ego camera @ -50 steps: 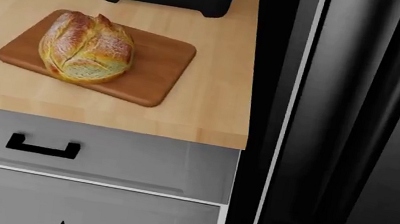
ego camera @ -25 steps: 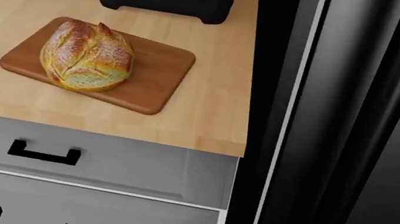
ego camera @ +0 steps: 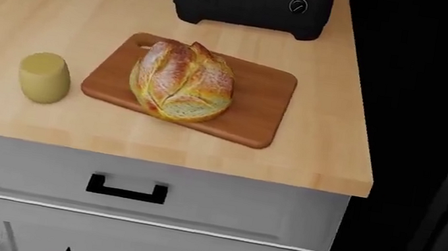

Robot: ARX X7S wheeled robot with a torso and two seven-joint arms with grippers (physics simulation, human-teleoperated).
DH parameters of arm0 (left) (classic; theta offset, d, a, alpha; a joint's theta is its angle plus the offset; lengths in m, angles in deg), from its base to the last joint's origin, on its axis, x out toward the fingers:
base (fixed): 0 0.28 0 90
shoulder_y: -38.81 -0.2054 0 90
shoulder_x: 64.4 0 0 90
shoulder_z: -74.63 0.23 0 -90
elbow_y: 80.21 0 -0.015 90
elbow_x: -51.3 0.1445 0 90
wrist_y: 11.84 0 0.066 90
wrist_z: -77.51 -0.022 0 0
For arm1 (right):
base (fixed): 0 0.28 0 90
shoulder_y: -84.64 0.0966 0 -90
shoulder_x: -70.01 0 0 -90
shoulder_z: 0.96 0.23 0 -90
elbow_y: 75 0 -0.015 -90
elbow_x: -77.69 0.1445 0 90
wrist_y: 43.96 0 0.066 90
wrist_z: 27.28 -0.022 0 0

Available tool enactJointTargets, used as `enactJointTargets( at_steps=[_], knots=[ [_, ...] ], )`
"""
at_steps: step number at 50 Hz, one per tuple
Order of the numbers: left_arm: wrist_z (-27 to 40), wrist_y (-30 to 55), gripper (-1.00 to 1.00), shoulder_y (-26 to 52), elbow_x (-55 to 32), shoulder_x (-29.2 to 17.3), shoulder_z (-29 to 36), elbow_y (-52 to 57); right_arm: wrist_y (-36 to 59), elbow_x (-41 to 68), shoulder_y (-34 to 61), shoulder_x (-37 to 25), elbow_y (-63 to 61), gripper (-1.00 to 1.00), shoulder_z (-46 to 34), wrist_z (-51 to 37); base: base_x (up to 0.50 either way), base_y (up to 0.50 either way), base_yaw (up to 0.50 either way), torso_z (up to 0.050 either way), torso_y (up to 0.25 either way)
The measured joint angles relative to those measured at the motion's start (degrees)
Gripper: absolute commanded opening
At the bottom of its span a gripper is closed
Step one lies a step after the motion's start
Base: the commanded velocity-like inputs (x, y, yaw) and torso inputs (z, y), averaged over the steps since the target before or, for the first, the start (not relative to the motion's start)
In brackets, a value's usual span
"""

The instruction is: Pick up the wedge of cheese and place it on the slice of bread to prepare a simple cheese on bread dish.

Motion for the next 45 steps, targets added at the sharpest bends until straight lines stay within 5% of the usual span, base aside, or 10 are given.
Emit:
enactJointTargets(
  at_steps=[20, 45],
  knots=[
    [2.4, 2.0, 1.0, 0.1, -1.0, -1.1, -0.2, 3.5, 1.4, -0.1, 0.4, -1.0, -1.8, 1.0, -0.9, -1.4, 0.01, 0.12, 0.0, 0.0, 0.0],
    [5.7, 19.7, 1.0, 7.6, -3.1, -5.1, 0.4, 22.7, 14.8, 0.6, 6.6, -5.3, -16.9, 1.0, 0.1, -3.0, 0.0, 0.0, 0.0, 0.0, 0.0]
  ],
)
